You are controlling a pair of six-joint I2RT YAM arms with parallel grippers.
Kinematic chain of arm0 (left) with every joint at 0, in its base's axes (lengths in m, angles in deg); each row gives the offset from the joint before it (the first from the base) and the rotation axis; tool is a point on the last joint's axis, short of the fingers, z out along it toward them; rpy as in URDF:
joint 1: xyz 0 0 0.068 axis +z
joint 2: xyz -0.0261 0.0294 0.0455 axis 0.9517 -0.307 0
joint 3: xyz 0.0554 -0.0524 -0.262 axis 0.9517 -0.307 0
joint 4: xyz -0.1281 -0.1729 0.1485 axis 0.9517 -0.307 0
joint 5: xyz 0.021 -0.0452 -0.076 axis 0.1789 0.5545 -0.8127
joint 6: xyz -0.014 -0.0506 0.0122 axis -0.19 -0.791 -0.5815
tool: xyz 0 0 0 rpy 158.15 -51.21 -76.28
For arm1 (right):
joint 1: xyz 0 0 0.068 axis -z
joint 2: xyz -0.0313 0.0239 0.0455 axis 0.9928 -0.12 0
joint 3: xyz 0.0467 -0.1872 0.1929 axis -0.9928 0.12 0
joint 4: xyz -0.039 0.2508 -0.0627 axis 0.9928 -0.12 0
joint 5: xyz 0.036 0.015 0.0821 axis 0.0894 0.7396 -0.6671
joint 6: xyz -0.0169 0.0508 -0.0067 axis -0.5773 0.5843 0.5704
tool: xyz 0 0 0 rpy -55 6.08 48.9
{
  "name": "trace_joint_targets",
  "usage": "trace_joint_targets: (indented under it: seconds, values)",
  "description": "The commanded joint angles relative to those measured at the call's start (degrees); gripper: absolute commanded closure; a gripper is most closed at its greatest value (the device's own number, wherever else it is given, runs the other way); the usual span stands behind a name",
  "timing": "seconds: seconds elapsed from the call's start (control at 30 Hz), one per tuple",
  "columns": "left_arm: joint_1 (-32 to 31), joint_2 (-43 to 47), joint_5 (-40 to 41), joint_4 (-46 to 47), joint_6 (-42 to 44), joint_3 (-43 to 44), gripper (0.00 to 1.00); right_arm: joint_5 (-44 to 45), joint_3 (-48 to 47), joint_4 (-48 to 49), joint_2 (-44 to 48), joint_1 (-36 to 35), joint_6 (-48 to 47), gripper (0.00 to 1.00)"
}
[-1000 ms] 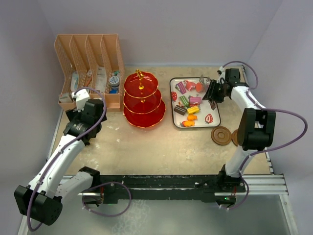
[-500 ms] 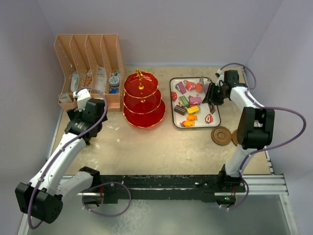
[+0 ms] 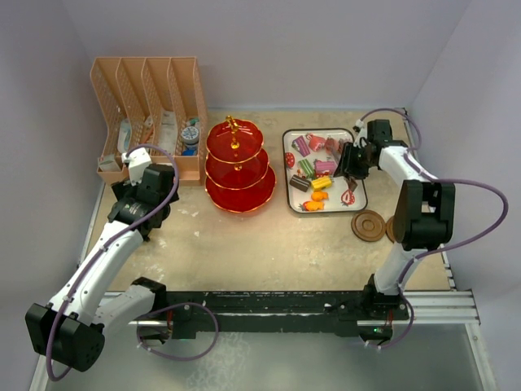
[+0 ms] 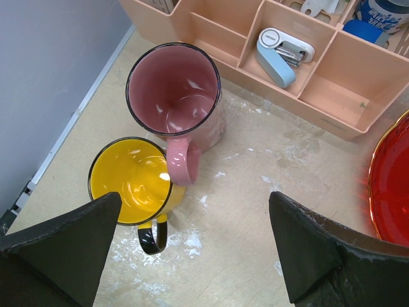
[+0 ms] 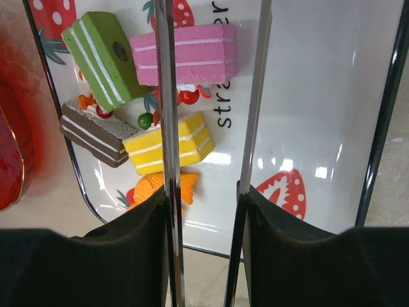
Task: Serve the afternoon tea
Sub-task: Adjust the dessert on the tray.
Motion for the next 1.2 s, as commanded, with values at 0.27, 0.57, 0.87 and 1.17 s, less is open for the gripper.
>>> trace_joint_targets:
  seconds: [0.27, 0.57, 0.87, 1.17]
  values:
    - [-0.10, 1.06, -0.17, 1.57, 0.33, 0.32, 0.05, 2.72, -0.59, -1.69, 6.03, -1.04, -1.03, 0.71]
    - [-0.15, 0.95, -0.46, 1.50, 0.35, 0.32, 0.05, 12.14, -2.93, -4.73, 6.56, -5.21, -1.11, 0.73]
    - [-0.15, 0.99, -0.56, 1.48, 0.31, 0.30, 0.05, 31.05, -0.43, -10.30, 12.81, -10.32, 1.91, 0.72]
    - [-0.13, 0.54, -1.40, 1.66, 0.50, 0.24, 0.05, 35.95, 2.30, -17.36, 17.83, -10.60, 5.37, 0.71]
